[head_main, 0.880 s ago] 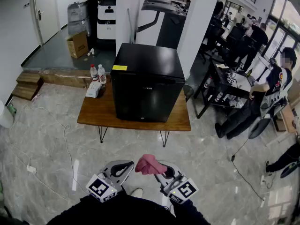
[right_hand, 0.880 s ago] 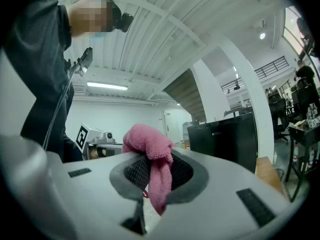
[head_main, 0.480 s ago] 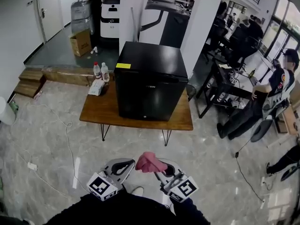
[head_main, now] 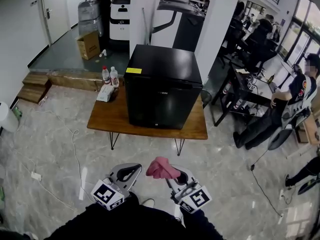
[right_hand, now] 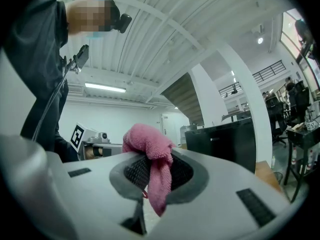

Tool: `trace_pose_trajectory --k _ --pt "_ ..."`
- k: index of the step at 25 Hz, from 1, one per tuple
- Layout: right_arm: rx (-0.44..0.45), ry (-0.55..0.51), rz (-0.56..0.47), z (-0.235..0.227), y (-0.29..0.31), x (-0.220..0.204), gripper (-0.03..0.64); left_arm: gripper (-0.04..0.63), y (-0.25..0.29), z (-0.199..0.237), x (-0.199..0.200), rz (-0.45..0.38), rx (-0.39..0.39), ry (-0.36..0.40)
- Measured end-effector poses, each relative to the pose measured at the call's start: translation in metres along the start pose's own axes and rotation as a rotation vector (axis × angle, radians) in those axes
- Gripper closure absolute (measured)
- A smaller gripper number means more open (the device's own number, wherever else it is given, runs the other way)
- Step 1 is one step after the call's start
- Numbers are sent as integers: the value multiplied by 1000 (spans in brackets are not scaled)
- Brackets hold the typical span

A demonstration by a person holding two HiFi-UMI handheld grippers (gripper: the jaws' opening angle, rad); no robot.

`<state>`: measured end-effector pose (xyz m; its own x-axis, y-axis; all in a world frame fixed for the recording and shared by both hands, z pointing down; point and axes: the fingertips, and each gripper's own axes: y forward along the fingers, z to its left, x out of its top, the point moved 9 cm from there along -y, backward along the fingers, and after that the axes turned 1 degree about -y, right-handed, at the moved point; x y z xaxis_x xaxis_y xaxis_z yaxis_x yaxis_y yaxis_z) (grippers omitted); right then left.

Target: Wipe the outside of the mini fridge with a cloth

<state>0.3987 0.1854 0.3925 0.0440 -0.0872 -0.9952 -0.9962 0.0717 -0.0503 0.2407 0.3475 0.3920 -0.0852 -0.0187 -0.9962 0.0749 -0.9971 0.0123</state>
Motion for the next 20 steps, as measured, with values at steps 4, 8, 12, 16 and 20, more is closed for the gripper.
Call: trace_pose_trajectory --k 4,8,12,16,20 --pt "-19 -32 9 -6 24 3 571 591 5 17 10 -1 22 30" --pt "-48 -31 22 -15 57 10 571 591 10 41 23 -9 47 67" --pt "-71 -47 19 -30 88 16 571 591 25 71 25 -21 59 73" --pt "-83 -51 18 -48 126 21 571 591 44 112 24 -22 51 53" --pt "-102 -37 40 -69 171 20 571 591 65 161 27 -32 51 41"
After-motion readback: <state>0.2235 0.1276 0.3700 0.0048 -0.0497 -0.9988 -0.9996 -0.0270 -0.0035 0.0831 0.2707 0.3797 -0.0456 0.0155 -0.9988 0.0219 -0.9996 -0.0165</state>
